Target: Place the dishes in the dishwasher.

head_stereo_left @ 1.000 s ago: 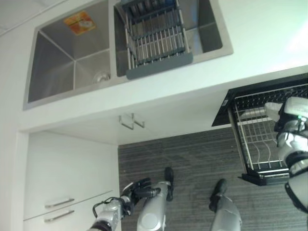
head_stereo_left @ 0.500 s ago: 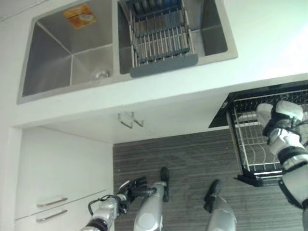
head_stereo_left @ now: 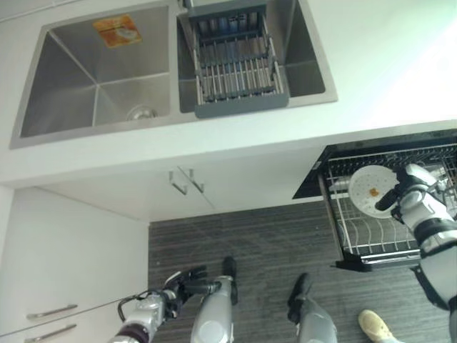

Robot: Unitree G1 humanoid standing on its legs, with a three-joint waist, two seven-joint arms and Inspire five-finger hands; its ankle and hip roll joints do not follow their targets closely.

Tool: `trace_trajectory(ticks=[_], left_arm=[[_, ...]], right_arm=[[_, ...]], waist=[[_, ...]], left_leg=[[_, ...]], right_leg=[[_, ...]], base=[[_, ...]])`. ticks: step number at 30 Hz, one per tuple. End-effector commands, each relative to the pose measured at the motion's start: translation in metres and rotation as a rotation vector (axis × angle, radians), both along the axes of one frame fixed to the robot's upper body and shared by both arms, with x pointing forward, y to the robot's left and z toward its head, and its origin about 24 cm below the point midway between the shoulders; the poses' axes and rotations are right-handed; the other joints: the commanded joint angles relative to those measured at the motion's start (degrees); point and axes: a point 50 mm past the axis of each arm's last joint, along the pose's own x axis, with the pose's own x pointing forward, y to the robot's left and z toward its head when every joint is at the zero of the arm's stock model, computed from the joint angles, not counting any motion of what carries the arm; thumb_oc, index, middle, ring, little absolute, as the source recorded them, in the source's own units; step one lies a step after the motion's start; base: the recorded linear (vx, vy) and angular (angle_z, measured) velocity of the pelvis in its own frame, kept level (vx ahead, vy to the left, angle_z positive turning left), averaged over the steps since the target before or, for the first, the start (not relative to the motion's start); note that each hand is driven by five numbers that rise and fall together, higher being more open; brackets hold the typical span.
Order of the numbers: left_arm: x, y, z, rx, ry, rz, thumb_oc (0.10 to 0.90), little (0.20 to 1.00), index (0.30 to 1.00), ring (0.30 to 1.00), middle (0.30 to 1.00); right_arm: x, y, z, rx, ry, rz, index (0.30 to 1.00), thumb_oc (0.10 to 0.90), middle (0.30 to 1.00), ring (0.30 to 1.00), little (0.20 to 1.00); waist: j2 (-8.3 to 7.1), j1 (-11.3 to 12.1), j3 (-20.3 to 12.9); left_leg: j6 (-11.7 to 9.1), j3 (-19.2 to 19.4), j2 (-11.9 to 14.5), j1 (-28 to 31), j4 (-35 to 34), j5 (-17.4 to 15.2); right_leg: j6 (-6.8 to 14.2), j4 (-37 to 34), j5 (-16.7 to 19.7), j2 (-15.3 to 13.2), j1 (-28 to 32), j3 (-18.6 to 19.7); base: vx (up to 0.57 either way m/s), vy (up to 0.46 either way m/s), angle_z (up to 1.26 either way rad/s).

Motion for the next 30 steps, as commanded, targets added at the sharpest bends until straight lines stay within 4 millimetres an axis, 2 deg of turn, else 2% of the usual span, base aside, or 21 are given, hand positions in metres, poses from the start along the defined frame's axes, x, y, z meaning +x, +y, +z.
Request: trace_trajectory(ticks=[1,4,7,9,11,16,20,21,25,27,28,29,30], left_arm=[[-0.070,0.032,-0.024,0.160,0.261,-0.028,0.800,0.900,0.900,0.900,0.900],[-0.071,0.031,-0.025,0.164,0.264,-0.019,0.800,0.900,0.900,0.900,0.900],[-0.075,0.034,-0.026,0.172,0.273,-0.005,0.800,0.900,0.900,0.900,0.900],[-0.074,0.038,-0.025,0.180,0.274,0.009,0.800,0.900,0.900,0.900,0.900],[-0.076,0.038,-0.026,0.179,0.277,0.039,0.800,0.900,0.900,0.900,0.900],[-0.082,0.035,-0.030,0.174,0.294,0.073,0.800,0.900,0.900,0.900,0.900],[-0.093,0.028,-0.035,0.169,0.312,0.084,0.800,0.900,0.900,0.900,0.900],[-0.097,0.023,-0.038,0.160,0.319,0.092,0.800,0.900,0.900,0.900,0.900],[-0.106,0.013,-0.043,0.146,0.332,0.103,0.800,0.900,0.900,0.900,0.900],[-0.112,0.006,-0.047,0.140,0.334,0.111,0.800,0.900,0.900,0.900,0.900],[-0.114,0.005,-0.047,0.138,0.333,0.114,0.800,0.900,0.900,0.900,0.900],[-0.118,0.001,-0.049,0.138,0.338,0.117,0.800,0.900,0.900,0.900,0.900],[-0.119,0.000,-0.049,0.139,0.339,0.116,0.800,0.900,0.900,0.900,0.900]], right_arm=[[-0.013,-0.031,0.023,-0.022,-0.070,-0.072,0.900,0.800,0.900,0.900,0.900],[-0.015,-0.033,0.023,0.031,-0.114,-0.070,0.900,0.800,0.900,0.900,0.900],[-0.021,-0.038,0.023,-0.012,-0.133,-0.058,0.900,0.800,0.900,0.900,0.900],[-0.026,-0.041,0.025,0.006,-0.200,-0.073,0.900,0.800,0.900,0.900,0.900],[-0.028,-0.037,0.030,0.046,-0.281,-0.064,0.900,0.800,0.900,0.900,0.900],[-0.034,-0.031,0.031,0.194,-0.372,-0.096,0.900,0.800,0.900,0.900,0.900],[-0.033,-0.012,0.047,0.257,-0.560,-0.007,0.900,0.800,0.900,0.900,0.900],[-0.034,0.000,0.053,0.257,-0.601,0.054,0.900,0.800,0.900,0.900,0.900],[-0.042,0.023,0.054,0.320,-0.689,0.149,0.900,0.800,0.900,0.900,0.900],[-0.048,0.038,0.040,0.542,-0.653,0.169,0.900,0.800,0.900,0.900,0.900],[-0.050,0.043,0.039,0.608,-0.670,0.197,0.900,0.800,0.900,0.900,0.900],[-0.056,0.057,0.041,0.722,-0.708,0.287,0.900,0.800,0.900,0.900,0.900],[-0.057,0.059,0.042,0.736,-0.726,0.302,0.900,0.800,0.900,0.900,0.900]], waist=[[-0.42,0.8,-2.4],[-1.22,0.1,-2.9],[-2.24,-0.8,-3.6],[-3.22,-2.3,-4.1],[-3.87,-4.2,-4.6],[-4.60,-7.0,-5.3],[-4.73,-9.2,-5.9],[-4.59,-10.3,-6.0],[-4.34,-12.1,-6.7],[-4.25,-13.2,-7.0],[-4.23,-13.5,-7.1],[-4.37,-14.2,-7.4],[-4.39,-14.3,-7.5]], left_leg=[[-5.2,-1.7,4.0,3.2,-2.6,-2.8],[-5.2,-1.3,4.4,4.1,-2.6,-3.0],[-5.2,-0.7,4.8,5.1,-2.6,-3.2],[-5.2,0.0,5.4,6.0,-2.6,-3.4],[-5.1,0.9,5.8,7.3,-2.6,-3.7],[-5.1,2.1,6.5,8.3,-2.6,-3.7],[-5.1,3.2,7.0,9.5,-2.6,-4.0],[-5.2,3.7,7.1,10.1,-2.6,-4.1],[-5.3,4.9,7.6,11.0,-2.6,-4.2],[-5.4,5.8,8.0,11.8,-2.6,-4.4],[-5.4,6.0,8.1,12.0,-2.6,-4.4],[-5.6,6.5,8.2,12.6,-2.6,-4.6],[-5.6,6.6,8.3,12.7,-2.6,-4.6]], right_leg=[[5.6,6.4,-8.2,-2.7,0.4,4.6],[5.6,6.4,-8.4,-2.3,1.3,4.9],[5.8,6.4,-8.6,-1.9,2.2,5.4],[5.9,6.4,-8.6,-1.4,2.8,6.1],[5.9,6.4,-8.6,-0.9,3.4,7.1],[5.6,6.4,-8.5,-0.1,3.4,9.0],[5.3,6.4,-8.9,0.7,3.7,10.6],[5.2,6.4,-9.1,0.8,3.9,11.1],[4.8,6.4,-9.5,1.2,4.1,12.0],[4.6,6.4,-9.6,1.3,4.3,12.3],[4.5,6.4,-9.7,1.3,4.4,12.4],[4.4,6.4,-9.9,1.4,4.7,12.7],[4.4,6.4,-9.9,1.4,4.8,12.7]], base=[[0.04,0.043,-0.12],[0.06,0.032,-0.15],[0.08,0.002,-0.06],[0.08,-0.018,-0.22],[0.11,0.009,-0.34],[0.05,0.018,-0.27],[0.07,0.045,-0.26],[0.07,0.077,-0.32],[0.07,0.054,-0.21],[0.07,0.035,-0.21],[0.08,0.006,-0.17],[0.07,-0.004,-0.17],[0.07,-0.014,-0.15]])
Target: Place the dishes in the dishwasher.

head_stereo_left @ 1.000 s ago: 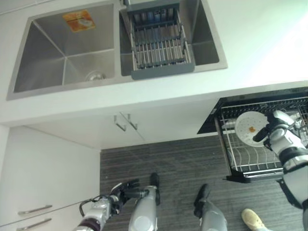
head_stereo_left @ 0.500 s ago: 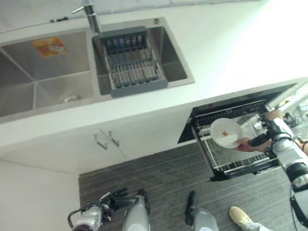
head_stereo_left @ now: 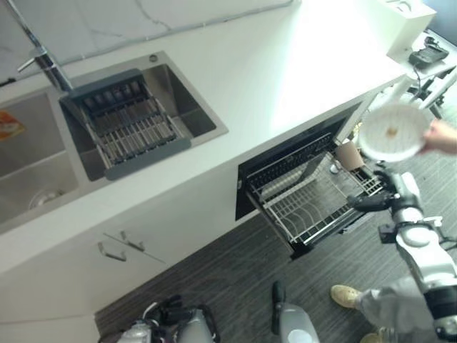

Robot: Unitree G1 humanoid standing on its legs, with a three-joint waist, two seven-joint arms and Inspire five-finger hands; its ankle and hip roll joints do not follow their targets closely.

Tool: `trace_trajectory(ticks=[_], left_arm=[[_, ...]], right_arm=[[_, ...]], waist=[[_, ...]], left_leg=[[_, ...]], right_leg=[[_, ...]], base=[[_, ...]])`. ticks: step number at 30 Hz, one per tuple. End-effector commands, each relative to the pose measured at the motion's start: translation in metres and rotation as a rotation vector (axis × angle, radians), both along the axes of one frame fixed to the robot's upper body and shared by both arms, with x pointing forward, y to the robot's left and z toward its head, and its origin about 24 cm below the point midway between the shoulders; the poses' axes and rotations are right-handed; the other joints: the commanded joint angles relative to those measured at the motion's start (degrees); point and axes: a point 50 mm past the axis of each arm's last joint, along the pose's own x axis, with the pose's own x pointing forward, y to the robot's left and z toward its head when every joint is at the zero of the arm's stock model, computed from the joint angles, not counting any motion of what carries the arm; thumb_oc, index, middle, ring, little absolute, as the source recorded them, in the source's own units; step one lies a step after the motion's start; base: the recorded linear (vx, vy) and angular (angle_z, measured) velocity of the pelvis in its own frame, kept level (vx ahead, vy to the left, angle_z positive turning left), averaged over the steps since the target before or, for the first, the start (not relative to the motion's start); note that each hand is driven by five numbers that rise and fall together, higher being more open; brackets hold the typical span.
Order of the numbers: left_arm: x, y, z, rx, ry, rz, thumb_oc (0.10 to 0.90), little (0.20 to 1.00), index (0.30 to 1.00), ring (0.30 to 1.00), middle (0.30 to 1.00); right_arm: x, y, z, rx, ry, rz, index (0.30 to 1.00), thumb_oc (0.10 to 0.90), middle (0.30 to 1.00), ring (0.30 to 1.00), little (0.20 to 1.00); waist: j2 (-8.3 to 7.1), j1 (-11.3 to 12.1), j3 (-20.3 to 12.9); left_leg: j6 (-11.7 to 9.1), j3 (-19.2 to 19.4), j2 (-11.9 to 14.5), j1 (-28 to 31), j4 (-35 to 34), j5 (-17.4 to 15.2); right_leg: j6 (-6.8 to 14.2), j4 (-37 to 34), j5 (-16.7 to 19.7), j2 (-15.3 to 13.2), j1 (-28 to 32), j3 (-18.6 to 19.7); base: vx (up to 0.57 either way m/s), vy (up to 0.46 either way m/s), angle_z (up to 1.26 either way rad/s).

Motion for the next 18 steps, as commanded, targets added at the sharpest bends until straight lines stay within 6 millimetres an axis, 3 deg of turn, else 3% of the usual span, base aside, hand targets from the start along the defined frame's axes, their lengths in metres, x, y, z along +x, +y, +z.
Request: trace_trajectory(ticks=[1,8,18], left_arm=[[-0.057,-0.019,-0.021,-0.011,0.179,-0.064,0.800,0.900,0.900,0.900,0.900],[-0.072,-0.032,-0.027,-0.030,0.191,-0.054,0.800,0.900,0.900,0.900,0.900],[-0.080,-0.027,-0.027,-0.027,0.216,-0.075,0.800,0.900,0.900,0.900,0.900]], right_arm=[[0.014,0.002,0.077,0.052,-0.359,0.086,0.900,0.800,0.900,0.900,0.900],[-0.009,0.044,0.125,0.156,-0.724,0.282,0.900,0.800,0.900,0.900,0.900],[-0.023,0.075,0.159,0.196,-0.963,0.536,0.900,0.800,0.900,0.900,0.900]], waist=[[-0.08,0.8,-2.6],[0.36,0.9,-3.3],[0.24,3.9,-4.3]], left_leg=[[-5.6,-3.9,2.8,5.5,-12.5,5.8],[-5.6,-3.6,2.7,6.3,-12.5,5.4],[-5.7,-5.3,1.9,5.5,-12.5,5.2]], right_leg=[[3.3,9.3,-11.0,-2.1,1.2,1.1],[3.4,9.3,-11.6,-2.7,2.3,0.5],[3.7,9.3,-12.2,-3.8,3.1,-2.0]], base=[[0.02,-0.008,-0.09],[0.04,0.016,-0.01],[0.00,-0.002,0.09]])
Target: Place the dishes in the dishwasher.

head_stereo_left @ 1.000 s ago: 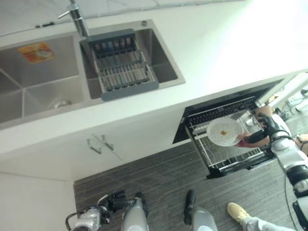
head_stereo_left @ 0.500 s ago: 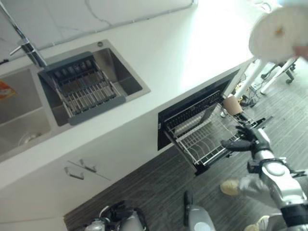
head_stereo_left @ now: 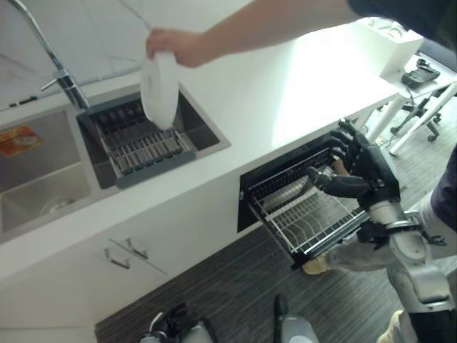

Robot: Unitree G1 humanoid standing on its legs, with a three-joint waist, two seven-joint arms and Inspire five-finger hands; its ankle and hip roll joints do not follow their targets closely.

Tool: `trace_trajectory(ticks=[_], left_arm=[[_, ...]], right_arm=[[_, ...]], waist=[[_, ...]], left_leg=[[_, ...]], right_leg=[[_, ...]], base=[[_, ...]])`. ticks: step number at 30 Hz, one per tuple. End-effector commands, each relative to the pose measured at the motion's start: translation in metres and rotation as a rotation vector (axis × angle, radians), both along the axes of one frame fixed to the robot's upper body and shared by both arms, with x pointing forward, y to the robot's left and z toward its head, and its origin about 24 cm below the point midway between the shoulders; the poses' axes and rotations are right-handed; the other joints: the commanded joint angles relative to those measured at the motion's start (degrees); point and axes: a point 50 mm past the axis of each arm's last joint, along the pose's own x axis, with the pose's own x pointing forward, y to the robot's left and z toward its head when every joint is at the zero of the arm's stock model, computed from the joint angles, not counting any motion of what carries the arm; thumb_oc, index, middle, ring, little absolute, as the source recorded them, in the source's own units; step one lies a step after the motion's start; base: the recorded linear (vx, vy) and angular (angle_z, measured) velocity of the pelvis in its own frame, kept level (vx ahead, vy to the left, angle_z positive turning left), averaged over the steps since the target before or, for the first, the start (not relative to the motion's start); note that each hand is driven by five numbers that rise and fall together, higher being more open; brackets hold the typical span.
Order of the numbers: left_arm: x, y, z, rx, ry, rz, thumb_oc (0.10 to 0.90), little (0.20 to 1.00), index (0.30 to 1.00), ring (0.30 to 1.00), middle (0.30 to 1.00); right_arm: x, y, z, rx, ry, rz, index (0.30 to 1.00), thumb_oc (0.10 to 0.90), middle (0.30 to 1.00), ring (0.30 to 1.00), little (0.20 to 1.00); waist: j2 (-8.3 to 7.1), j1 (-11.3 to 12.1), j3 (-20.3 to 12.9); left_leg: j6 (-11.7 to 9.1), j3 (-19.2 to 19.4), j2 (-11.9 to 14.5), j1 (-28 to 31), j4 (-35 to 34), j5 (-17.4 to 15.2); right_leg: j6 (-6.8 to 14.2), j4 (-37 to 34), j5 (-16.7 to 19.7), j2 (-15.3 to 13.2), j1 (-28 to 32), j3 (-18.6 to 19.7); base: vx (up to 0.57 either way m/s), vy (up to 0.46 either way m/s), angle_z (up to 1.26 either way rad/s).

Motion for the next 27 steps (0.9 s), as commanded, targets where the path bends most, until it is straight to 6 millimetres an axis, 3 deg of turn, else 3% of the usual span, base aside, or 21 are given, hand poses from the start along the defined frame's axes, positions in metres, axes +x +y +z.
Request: trace_trajectory(ticks=[1,12,23,27], left_arm=[[-0.063,-0.012,-0.017,-0.047,0.238,-0.106,0.800,0.900,0.900,0.900,0.900],[-0.065,-0.007,-0.016,-0.044,0.239,-0.095,0.800,0.900,0.900,0.900,0.900],[-0.074,-0.003,-0.016,-0.044,0.305,-0.076,0.800,0.900,0.900,0.900,0.900],[-0.068,-0.002,-0.014,-0.038,0.293,-0.084,0.800,0.900,0.900,0.900,0.900]], right_arm=[[-0.010,0.004,0.076,0.040,-0.416,0.087,0.900,0.800,0.900,0.900,0.900],[0.000,0.013,0.064,-0.059,-0.318,0.160,0.900,0.800,0.900,0.900,0.900],[0.032,0.019,0.054,0.076,-0.173,0.049,0.900,0.800,0.900,0.900,0.900],[0.046,0.016,0.054,0.147,-0.162,-0.047,0.900,0.800,0.900,0.900,0.900]], waist=[[-0.16,2.1,-1.2],[-0.53,5.8,-2.5],[-0.14,11.1,-3.5],[0.10,13.0,-3.6]], left_leg=[[-5.5,-4.3,1.9,5.0,-11.3,4.4],[-5.4,-6.9,1.0,4.2,-11.3,4.3],[-4.9,-9.5,-0.9,3.3,-11.3,4.4],[-4.4,-10.0,-1.8,3.1,-11.3,4.5]], right_leg=[[3.9,9.0,-11.9,-3.9,2.1,-0.7],[4.5,9.0,-12.4,-5.4,4.2,-4.5],[5.2,9.0,-12.9,-7.5,7.8,-9.5],[5.7,9.0,-12.8,-8.3,9.4,-11.3]], base=[[0.02,0.004,0.16],[0.00,0.008,0.22],[0.00,0.023,0.29],[0.00,0.005,0.29]])
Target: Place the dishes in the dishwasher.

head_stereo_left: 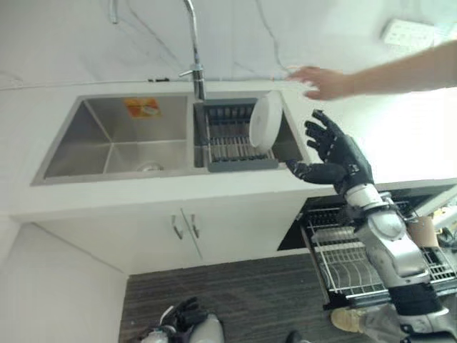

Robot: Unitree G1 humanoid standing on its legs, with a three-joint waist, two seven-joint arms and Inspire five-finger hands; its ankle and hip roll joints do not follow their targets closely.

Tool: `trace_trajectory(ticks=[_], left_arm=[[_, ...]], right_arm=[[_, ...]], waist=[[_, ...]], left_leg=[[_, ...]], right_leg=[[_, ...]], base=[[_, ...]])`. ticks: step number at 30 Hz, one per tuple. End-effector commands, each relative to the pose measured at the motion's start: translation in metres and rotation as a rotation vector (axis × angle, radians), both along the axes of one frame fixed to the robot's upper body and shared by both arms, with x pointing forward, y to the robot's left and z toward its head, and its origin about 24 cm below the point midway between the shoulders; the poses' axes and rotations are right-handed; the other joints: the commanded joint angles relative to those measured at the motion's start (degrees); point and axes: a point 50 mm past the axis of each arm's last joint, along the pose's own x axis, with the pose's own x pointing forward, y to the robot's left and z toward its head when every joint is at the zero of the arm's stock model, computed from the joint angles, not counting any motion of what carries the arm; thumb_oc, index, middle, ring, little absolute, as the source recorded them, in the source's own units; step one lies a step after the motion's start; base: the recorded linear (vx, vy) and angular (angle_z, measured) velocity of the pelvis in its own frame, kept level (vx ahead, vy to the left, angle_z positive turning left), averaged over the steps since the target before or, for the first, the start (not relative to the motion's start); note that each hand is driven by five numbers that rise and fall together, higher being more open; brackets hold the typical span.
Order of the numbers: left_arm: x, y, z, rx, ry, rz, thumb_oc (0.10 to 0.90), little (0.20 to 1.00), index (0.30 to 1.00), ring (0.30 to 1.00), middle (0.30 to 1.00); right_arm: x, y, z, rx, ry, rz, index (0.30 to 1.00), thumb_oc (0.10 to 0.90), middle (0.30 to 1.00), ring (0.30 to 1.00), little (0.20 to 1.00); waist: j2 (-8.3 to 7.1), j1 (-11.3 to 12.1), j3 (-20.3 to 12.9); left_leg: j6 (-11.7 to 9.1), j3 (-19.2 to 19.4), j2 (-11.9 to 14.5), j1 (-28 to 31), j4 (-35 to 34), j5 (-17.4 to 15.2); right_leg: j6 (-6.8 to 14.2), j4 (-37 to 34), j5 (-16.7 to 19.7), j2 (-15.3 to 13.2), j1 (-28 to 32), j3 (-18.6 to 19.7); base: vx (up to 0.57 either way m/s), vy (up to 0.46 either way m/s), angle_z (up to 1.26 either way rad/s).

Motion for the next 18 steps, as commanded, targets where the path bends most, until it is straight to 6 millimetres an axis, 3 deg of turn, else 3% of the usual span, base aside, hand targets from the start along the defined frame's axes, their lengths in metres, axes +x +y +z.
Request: trace_trajectory(ticks=[1,9,18], left_arm=[[-0.079,0.015,-0.015,0.053,0.302,-0.073,0.800,0.900,0.900,0.900,0.900],[-0.086,0.013,-0.016,0.063,0.329,-0.080,0.800,0.900,0.900,0.900,0.900],[-0.059,0.001,-0.014,0.081,0.352,-0.108,0.800,0.900,0.900,0.900,0.900]], right_arm=[[0.005,-0.005,0.064,0.077,-0.289,-0.085,0.900,0.800,0.900,0.900,0.900],[0.022,-0.014,0.065,0.164,-0.252,-0.192,0.900,0.800,0.900,0.900,0.900],[0.033,-0.026,0.073,0.157,-0.238,-0.285,0.900,0.800,0.900,0.900,0.900]], waist=[[-0.03,2.0,-0.5],[0.36,4.3,-0.6],[0.45,5.5,-1.8]], left_leg=[[-4.7,0.5,3.5,4.8,-9.9,3.2],[-4.4,-0.6,2.5,5.4,-9.9,2.8],[-4.5,-2.5,1.8,5.1,-9.9,3.1]], right_leg=[[4.5,5.2,-7.6,-3.6,3.3,1.0],[4.8,5.2,-7.8,-3.9,5.2,-0.7],[4.3,5.2,-8.1,-3.5,5.8,-1.2]], base=[[-0.01,-0.009,0.32],[0.00,-0.012,0.20],[0.02,-0.021,0.09]])
